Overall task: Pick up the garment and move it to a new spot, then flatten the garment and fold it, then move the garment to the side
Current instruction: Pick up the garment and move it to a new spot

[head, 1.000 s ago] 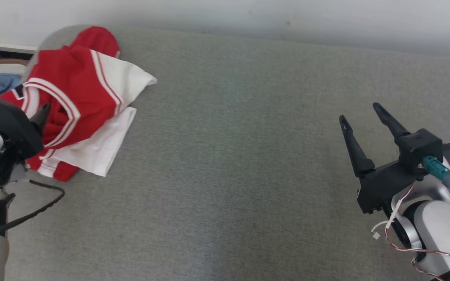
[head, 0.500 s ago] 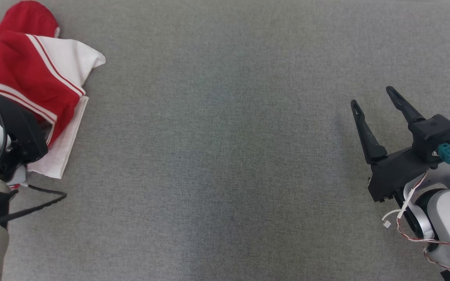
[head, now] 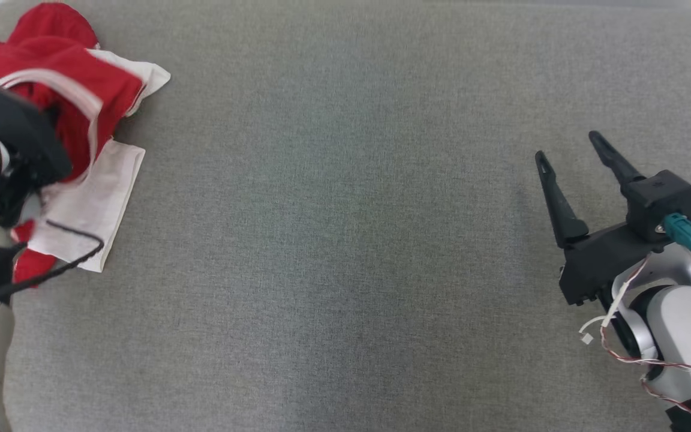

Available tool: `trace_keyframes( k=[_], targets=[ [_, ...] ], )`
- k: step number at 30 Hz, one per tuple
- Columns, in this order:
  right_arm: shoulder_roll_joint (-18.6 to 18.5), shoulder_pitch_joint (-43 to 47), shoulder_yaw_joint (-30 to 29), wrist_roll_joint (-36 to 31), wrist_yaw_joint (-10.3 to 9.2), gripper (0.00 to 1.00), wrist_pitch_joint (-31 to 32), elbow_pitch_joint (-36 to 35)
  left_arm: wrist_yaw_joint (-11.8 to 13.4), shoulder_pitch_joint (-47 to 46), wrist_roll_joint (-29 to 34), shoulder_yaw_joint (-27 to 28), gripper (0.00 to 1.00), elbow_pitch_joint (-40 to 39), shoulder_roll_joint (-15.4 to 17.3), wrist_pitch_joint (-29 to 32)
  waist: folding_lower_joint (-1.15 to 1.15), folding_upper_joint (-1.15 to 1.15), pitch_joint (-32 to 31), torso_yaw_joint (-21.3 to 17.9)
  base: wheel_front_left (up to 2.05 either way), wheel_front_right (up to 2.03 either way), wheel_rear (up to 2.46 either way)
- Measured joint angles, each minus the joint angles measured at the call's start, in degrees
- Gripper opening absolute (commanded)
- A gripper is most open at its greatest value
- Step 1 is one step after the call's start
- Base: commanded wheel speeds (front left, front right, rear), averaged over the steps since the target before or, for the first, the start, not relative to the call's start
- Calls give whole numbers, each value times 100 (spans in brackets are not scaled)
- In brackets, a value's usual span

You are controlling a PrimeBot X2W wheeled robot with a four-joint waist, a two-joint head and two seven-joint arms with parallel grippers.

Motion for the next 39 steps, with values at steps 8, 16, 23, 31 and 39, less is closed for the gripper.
trace_keyframes(
  k=[8, 16, 23, 31, 39],
  targets=[
    [372, -100, 40, 213, 8, 100, -274, 492, 0, -203, -307, -654, 0, -541, -297, -567, 0, -1, -370, -149, 0, 0, 0],
    [501, 34, -42, 314, -10, 100, -477, 806, 0, -34, -827, -1313, 0, -1310, -851, -879, 0, -1, -637, -519, 0, 0, 0],
    [638, 175, -53, 396, -18, 100, -636, 898, 0, 340, -1228, -1863, 0, -1848, -1284, -925, -1, -1, -818, -1004, 0, 0, 0],
    [686, 323, -127, 441, -58, 100, -812, 1013, 0, 1098, -1670, -2546, 0, -2208, -1477, -1025, -1, -1, -887, -1579, 0, 0, 0],
    [697, 354, -169, 450, -59, 100, -945, 994, 0, 1454, -2041, -3498, 0, -2546, -1381, -1287, -1, -1, -835, -1950, 0, 0, 0]
  ],
)
